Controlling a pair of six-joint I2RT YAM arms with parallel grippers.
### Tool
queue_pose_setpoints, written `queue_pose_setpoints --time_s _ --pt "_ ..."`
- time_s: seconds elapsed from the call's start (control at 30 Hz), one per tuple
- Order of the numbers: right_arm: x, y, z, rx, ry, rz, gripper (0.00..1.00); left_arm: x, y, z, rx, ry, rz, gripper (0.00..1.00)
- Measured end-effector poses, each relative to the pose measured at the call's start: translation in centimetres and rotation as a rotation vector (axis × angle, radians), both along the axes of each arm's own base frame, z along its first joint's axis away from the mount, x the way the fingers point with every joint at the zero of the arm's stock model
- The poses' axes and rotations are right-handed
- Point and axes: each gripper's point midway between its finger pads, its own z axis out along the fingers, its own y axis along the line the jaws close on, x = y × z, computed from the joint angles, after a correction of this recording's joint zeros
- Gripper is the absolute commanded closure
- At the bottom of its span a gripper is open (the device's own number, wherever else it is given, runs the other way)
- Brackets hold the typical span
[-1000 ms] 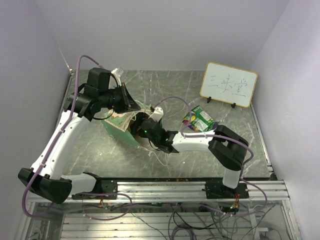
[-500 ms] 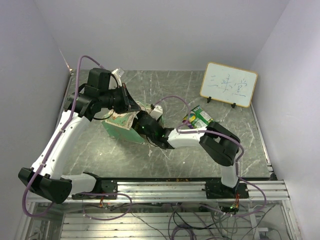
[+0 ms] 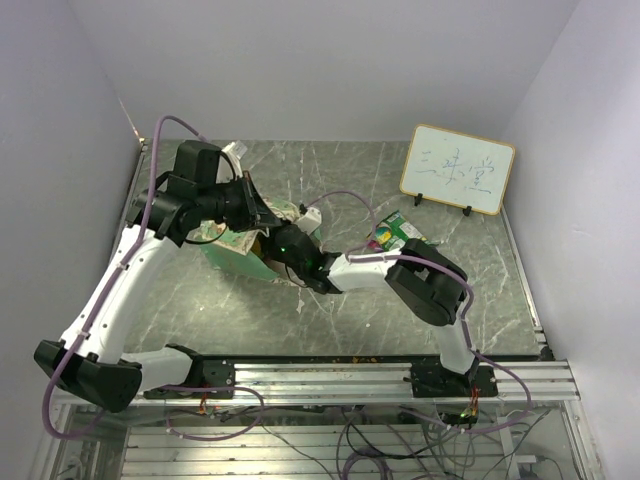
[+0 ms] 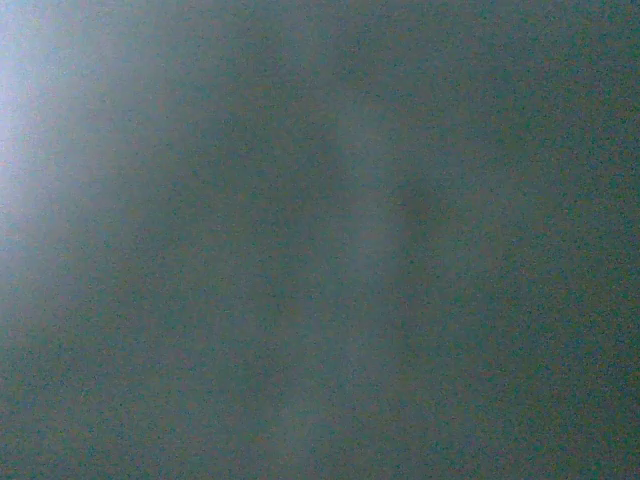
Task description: Take the snacks out of the paper bag
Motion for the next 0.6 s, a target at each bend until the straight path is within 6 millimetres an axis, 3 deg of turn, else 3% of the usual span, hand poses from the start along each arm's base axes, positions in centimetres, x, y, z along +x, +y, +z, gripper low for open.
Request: queue_pose_setpoints --time_s 0.27,0.6 --pt "0.1 0.2 1.8 0.007 -0.075 0.039 0.99 -0.1 1.0 -0.1 0.037 -0.01 0.042 0.93" --pt "-0.4 -1.0 5.7 -0.026 -0.173 0.079 1.0 0.0 2.1 0.2 0.068 -0.046 0.098 0.93"
